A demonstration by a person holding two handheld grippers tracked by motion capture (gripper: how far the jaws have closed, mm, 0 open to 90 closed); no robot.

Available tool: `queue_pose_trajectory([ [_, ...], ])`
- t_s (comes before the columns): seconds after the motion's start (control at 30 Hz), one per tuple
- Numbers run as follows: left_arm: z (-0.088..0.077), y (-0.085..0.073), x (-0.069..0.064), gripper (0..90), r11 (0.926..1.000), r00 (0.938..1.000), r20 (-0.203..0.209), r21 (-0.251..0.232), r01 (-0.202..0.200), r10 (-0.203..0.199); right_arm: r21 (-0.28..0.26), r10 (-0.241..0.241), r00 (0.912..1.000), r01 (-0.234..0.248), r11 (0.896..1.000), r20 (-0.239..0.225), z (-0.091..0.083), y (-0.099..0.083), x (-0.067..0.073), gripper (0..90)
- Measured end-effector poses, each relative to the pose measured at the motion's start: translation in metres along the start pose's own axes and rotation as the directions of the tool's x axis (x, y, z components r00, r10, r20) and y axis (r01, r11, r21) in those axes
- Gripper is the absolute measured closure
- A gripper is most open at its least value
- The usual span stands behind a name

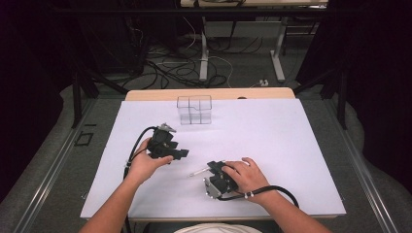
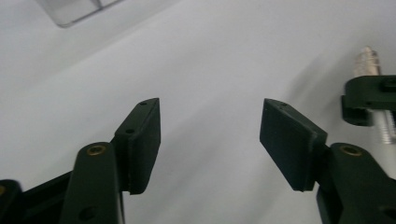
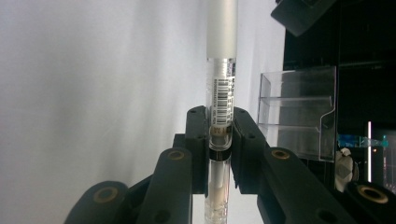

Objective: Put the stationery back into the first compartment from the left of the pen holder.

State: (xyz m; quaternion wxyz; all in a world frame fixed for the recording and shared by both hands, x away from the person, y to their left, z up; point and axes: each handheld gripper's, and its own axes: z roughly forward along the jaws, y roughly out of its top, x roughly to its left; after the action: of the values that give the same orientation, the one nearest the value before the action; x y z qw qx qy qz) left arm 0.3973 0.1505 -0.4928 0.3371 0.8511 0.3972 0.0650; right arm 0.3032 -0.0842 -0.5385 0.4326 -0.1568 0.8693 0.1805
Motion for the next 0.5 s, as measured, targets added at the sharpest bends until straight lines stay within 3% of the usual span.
queue_pose_trajectory([
  [0.03, -0.001, -0.001, 0.002, 36.2, 0.9994, 0.9994, -0.003, -0.005, 0.034, -0.034, -0.011, 0.011, 0.9999, -0.011, 1.000, 0.006, 0.001, -0.001, 0.000, 79.3],
  [0.07, -0.002, -0.002, 0.005, 34.1, 0.9991, 0.9990, -0.010, -0.007, 0.043, -0.043, -0.030, 0.025, 0.9995, -0.024, 0.999, 0.018, 0.002, -0.002, 0.000, 79.3],
  [0.23, -0.006, -0.004, 0.018, 29.9, 0.9977, 0.9981, -0.023, -0.036, 0.057, -0.058, -0.027, 0.053, 0.9978, -0.052, 0.998, 0.041, 0.003, -0.005, -0.003, 79.4],
  [0.5, -0.012, -0.008, 0.031, 27.5, 0.9948, 0.9952, -0.065, -0.076, 0.068, -0.073, -0.024, 0.086, 0.9956, -0.085, 0.996, 0.038, 0.002, -0.008, -0.005, 79.4],
])
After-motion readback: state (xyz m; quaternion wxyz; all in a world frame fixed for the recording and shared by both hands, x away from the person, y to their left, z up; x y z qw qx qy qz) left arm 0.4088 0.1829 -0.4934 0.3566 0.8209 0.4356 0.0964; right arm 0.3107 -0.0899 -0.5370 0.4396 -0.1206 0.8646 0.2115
